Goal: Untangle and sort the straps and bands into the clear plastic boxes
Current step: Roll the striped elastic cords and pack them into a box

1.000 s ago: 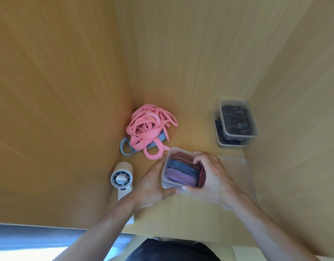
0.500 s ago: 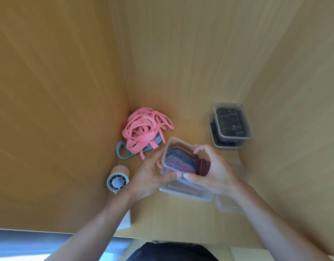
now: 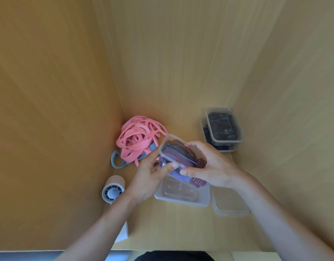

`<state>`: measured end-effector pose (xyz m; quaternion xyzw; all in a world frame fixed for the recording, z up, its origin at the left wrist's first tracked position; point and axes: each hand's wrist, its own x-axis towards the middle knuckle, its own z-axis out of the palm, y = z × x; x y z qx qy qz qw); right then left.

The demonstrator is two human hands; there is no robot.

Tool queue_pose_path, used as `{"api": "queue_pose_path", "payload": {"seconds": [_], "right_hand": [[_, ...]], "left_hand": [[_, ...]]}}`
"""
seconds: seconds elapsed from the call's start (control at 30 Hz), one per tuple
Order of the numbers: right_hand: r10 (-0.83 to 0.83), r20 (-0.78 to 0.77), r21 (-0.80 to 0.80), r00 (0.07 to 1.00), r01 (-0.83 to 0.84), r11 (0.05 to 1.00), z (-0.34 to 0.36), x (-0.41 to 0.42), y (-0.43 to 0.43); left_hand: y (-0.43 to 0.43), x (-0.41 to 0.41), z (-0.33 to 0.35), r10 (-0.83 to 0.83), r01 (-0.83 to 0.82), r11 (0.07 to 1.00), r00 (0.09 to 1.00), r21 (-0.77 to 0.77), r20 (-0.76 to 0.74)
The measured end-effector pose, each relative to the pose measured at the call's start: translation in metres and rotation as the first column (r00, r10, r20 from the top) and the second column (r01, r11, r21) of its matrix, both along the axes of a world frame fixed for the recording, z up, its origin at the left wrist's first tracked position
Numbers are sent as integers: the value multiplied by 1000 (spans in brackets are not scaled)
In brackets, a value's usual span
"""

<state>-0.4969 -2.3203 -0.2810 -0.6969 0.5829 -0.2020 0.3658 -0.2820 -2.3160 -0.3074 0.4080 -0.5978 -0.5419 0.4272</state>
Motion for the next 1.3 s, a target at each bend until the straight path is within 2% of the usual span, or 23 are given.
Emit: {"api": "queue_pose_path", "payload": {"seconds": [0.23, 0.3, 0.37, 0.43, 0.53, 0.73, 0.77, 0.83, 0.87, 0.97, 1.03, 1.13, 1.23, 1.3], "right_hand": [[-23, 68, 29, 997, 21, 999, 8, -2, -2], [-35, 28, -10, 999, 35, 999, 9, -2, 0], [-60, -35, -78, 998, 57, 995, 7, 1, 1], [-82, -47, -128, 996, 75, 989, 8, 5, 2], [-109, -57, -171, 992, 97, 980, 13, 10, 3], [-56, -181, -155, 982, 28, 987, 18, 14, -6], [-40, -151, -120, 988, 22, 993, 18, 12, -6], [-54, 51, -39, 997, 56, 998, 16, 6, -5], [-95, 141, -20, 985, 99, 995, 12, 2, -4], [-275, 265, 50, 924, 272, 961, -6, -9, -3], [-360, 402, 157, 842, 324, 933, -12, -14, 0], [-474, 595, 362, 649, 310, 879, -15, -9, 7], [-508, 692, 412, 513, 297, 861, -21, -3, 14], [-516, 719, 411, 466, 314, 856, -23, -1, 18]], "left_hand": [[-8, 2, 9, -112, 113, 991, 994, 66, -14], [-15, 7, 14, -207, 208, 975, 978, 81, -29], [-18, 8, 20, -258, 278, 946, 957, 165, -134], [-19, 4, 23, -215, 252, 942, 960, 221, -181], [-21, -3, 21, -101, 137, 972, 977, 192, -189], [-23, -2, 22, -90, 146, 970, 960, 197, -266], [-24, 0, 21, -92, 152, 967, 957, 203, -275], [-26, 4, 16, -90, 162, 961, 950, 226, -298], [-28, 6, 14, -72, 155, 958, 945, 243, -318], [-32, 12, 7, 3, 131, 940, 920, 315, -393], [-33, 13, 7, 12, 141, 932, 910, 335, -414], [-32, 11, 8, 0, 142, 940, 909, 310, -417], [-32, 8, 8, -11, 141, 944, 916, 297, -402], [-33, 6, 8, -29, 154, 943, 922, 296, -386]]}}
